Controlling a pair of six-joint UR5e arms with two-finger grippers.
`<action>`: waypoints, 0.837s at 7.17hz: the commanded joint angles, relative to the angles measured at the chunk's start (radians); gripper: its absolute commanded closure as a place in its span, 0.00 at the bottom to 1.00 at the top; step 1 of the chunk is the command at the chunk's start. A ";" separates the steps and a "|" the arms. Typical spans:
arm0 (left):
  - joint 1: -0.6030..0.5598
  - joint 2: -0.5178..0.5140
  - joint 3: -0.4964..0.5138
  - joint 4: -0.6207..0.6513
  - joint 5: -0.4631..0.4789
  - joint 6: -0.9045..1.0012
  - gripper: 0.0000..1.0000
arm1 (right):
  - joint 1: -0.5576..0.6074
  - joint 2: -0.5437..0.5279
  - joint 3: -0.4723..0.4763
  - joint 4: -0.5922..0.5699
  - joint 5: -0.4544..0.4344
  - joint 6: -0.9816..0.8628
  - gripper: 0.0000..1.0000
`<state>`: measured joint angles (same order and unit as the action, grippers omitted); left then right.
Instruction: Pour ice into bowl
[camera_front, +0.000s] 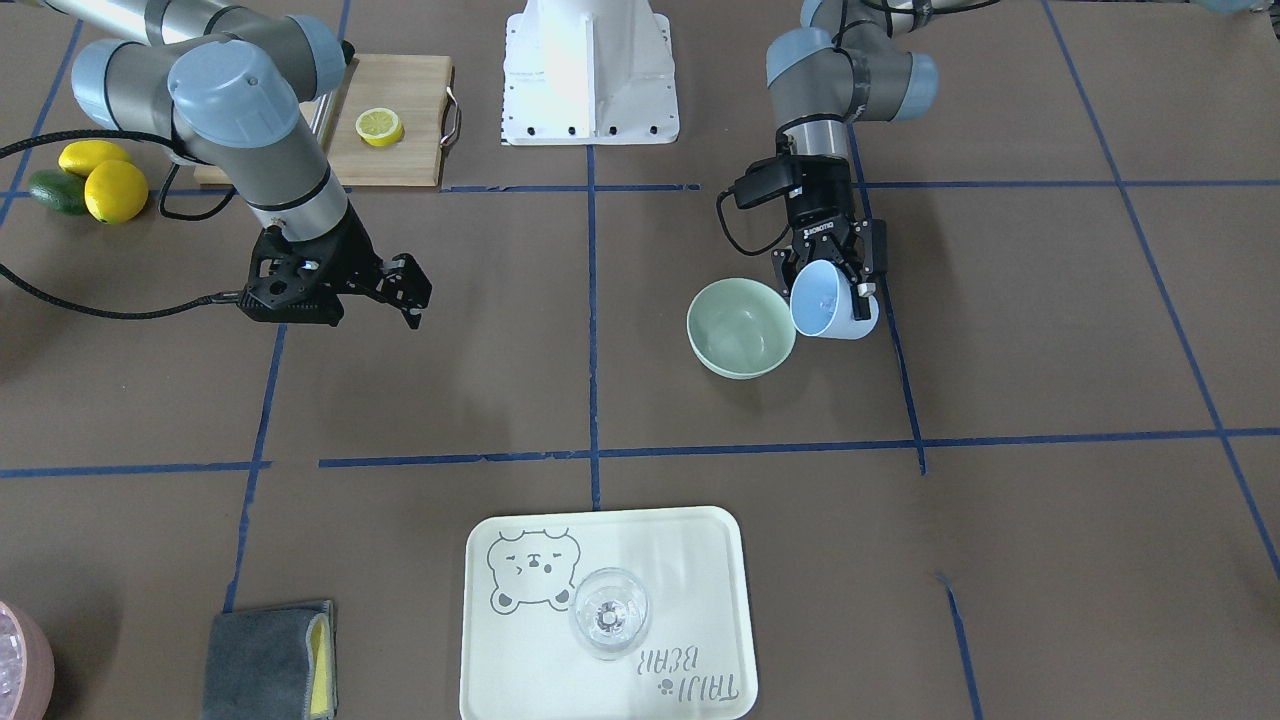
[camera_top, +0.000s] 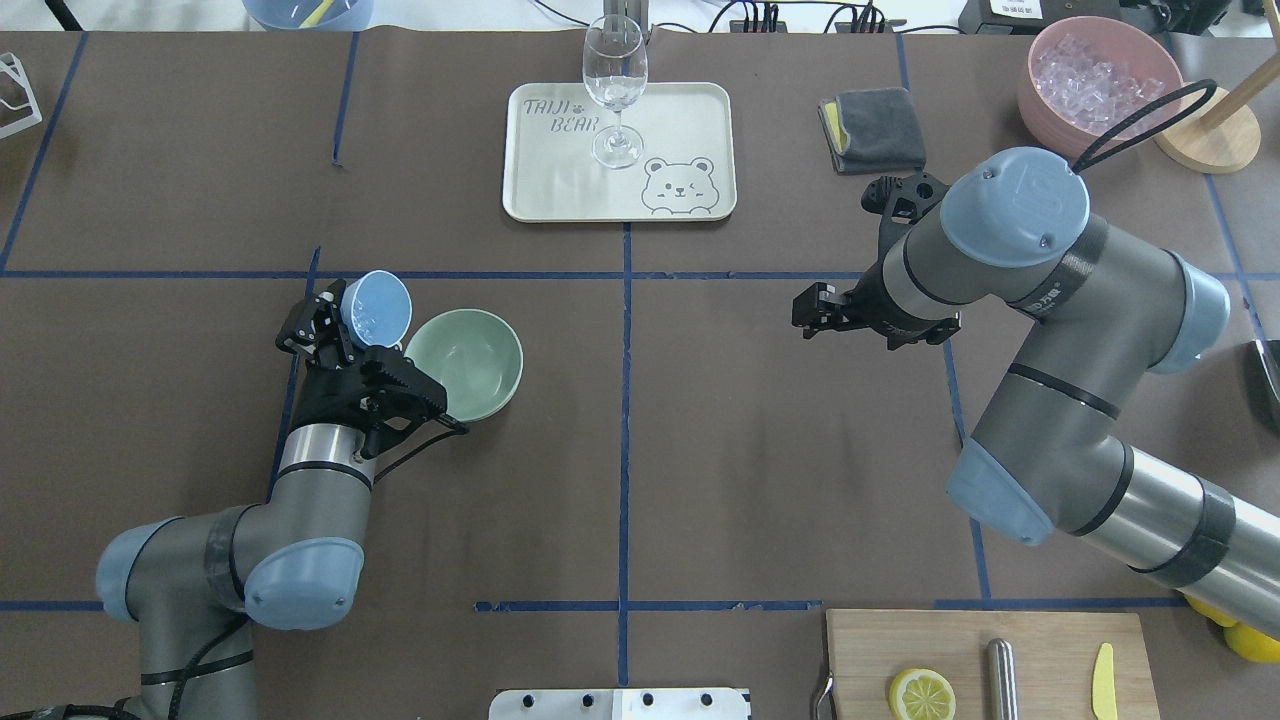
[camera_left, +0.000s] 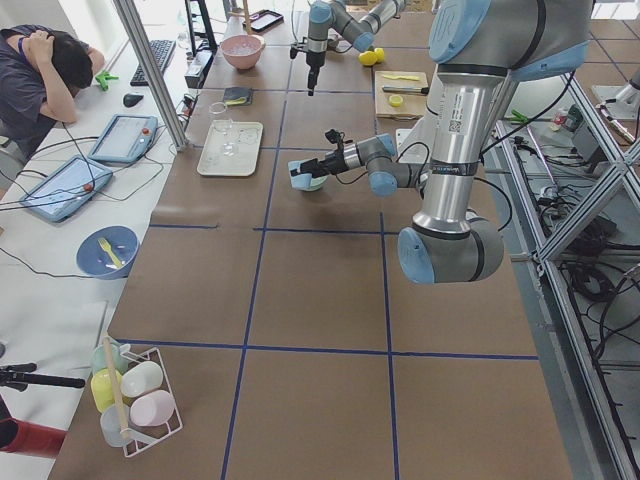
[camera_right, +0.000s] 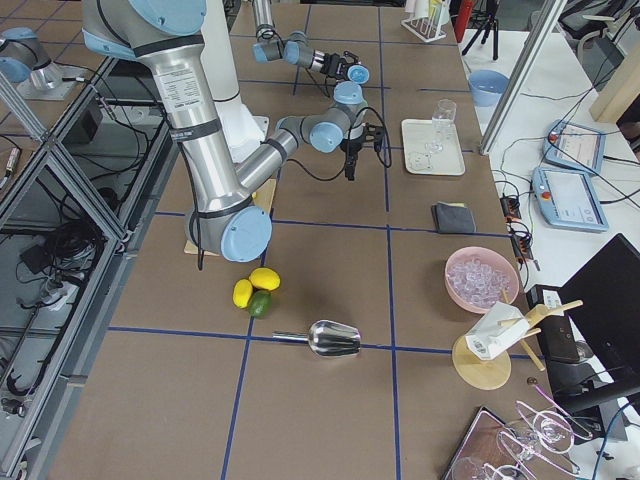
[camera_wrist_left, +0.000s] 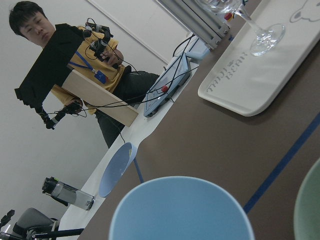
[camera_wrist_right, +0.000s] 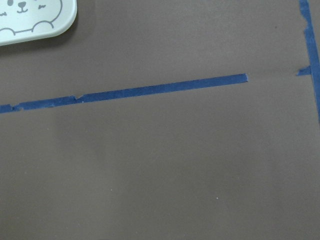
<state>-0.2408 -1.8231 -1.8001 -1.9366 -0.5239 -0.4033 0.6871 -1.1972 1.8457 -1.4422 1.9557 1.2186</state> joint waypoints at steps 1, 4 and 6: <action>0.026 -0.078 -0.028 0.297 0.039 0.062 1.00 | 0.000 -0.022 0.006 0.003 -0.004 0.004 0.00; 0.035 -0.094 -0.041 0.479 0.094 0.236 1.00 | 0.014 -0.030 0.020 0.003 -0.007 0.015 0.00; 0.038 -0.094 -0.038 0.536 0.120 0.309 1.00 | 0.014 -0.036 0.007 0.095 -0.011 0.057 0.00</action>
<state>-0.2046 -1.9163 -1.8390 -1.4389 -0.4160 -0.1372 0.7005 -1.2273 1.8615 -1.4064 1.9463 1.2457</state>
